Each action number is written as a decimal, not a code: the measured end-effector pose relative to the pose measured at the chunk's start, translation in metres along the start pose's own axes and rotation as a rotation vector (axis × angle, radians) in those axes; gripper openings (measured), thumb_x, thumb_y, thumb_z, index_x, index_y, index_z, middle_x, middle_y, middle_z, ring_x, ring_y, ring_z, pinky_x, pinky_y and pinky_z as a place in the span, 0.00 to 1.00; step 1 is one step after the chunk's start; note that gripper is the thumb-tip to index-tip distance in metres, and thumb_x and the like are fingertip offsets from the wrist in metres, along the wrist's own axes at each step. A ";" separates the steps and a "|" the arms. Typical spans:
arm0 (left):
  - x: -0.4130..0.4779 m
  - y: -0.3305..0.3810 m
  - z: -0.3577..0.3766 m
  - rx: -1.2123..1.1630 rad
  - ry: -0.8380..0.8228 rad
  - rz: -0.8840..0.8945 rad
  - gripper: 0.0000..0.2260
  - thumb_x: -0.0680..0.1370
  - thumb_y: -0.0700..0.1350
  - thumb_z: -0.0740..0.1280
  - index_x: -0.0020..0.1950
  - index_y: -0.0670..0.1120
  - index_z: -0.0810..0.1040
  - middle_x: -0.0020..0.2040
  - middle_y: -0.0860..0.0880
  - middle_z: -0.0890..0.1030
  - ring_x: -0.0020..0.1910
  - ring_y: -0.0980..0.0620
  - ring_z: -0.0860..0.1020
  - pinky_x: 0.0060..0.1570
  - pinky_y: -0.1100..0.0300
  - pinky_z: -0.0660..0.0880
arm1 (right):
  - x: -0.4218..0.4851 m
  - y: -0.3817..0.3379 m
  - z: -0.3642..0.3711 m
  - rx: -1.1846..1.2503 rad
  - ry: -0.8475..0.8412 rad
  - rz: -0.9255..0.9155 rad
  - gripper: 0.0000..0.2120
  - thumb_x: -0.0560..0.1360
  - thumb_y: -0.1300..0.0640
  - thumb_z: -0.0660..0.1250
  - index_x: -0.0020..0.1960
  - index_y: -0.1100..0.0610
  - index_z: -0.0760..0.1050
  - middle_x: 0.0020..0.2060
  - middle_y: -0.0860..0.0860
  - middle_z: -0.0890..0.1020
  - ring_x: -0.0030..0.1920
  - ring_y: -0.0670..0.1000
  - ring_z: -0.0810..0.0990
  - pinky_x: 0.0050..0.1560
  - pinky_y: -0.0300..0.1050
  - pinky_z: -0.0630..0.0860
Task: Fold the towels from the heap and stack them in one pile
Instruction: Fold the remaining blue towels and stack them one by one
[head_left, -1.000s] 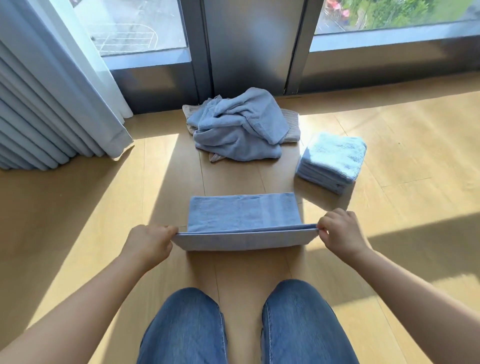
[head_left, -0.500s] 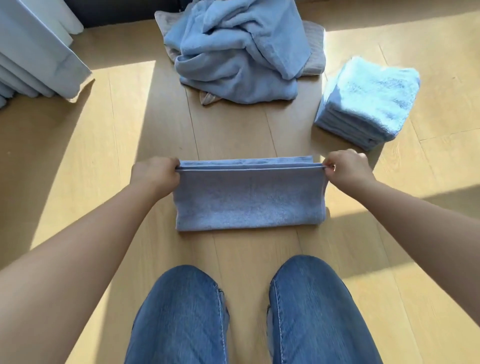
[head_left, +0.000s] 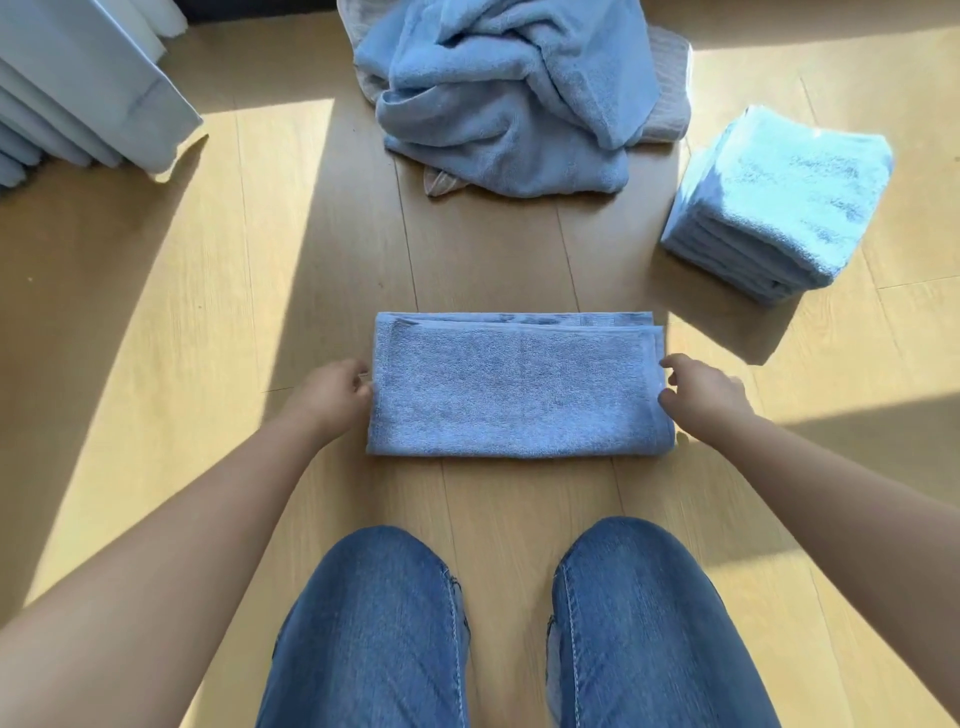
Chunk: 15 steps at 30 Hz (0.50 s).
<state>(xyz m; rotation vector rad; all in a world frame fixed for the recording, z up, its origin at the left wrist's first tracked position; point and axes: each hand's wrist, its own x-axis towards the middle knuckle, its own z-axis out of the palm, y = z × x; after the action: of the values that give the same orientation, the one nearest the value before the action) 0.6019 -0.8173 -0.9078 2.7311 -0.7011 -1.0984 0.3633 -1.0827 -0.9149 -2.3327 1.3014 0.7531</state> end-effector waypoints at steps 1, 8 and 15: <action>0.000 0.000 0.003 -0.014 -0.004 -0.017 0.15 0.80 0.42 0.57 0.64 0.40 0.73 0.61 0.40 0.77 0.60 0.42 0.74 0.55 0.55 0.69 | 0.000 0.002 0.003 0.005 -0.019 0.012 0.23 0.76 0.61 0.57 0.70 0.56 0.63 0.63 0.55 0.75 0.63 0.57 0.72 0.61 0.50 0.64; 0.007 0.015 0.015 -0.098 0.002 -0.064 0.19 0.80 0.43 0.58 0.70 0.39 0.65 0.65 0.40 0.74 0.64 0.41 0.71 0.59 0.56 0.67 | 0.005 0.002 0.002 0.279 -0.045 0.070 0.24 0.76 0.62 0.59 0.71 0.62 0.61 0.62 0.61 0.75 0.62 0.60 0.73 0.58 0.48 0.69; 0.030 0.022 0.016 -0.286 0.027 -0.146 0.21 0.79 0.41 0.60 0.71 0.39 0.63 0.64 0.39 0.74 0.64 0.41 0.72 0.60 0.54 0.68 | 0.028 -0.007 0.003 0.461 -0.060 0.137 0.17 0.76 0.62 0.60 0.62 0.68 0.69 0.58 0.64 0.76 0.58 0.63 0.75 0.60 0.54 0.71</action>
<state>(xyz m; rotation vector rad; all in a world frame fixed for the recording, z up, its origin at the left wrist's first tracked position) 0.6014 -0.8500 -0.9327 2.5760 -0.3149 -1.0921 0.3803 -1.0965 -0.9343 -1.8588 1.4409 0.4915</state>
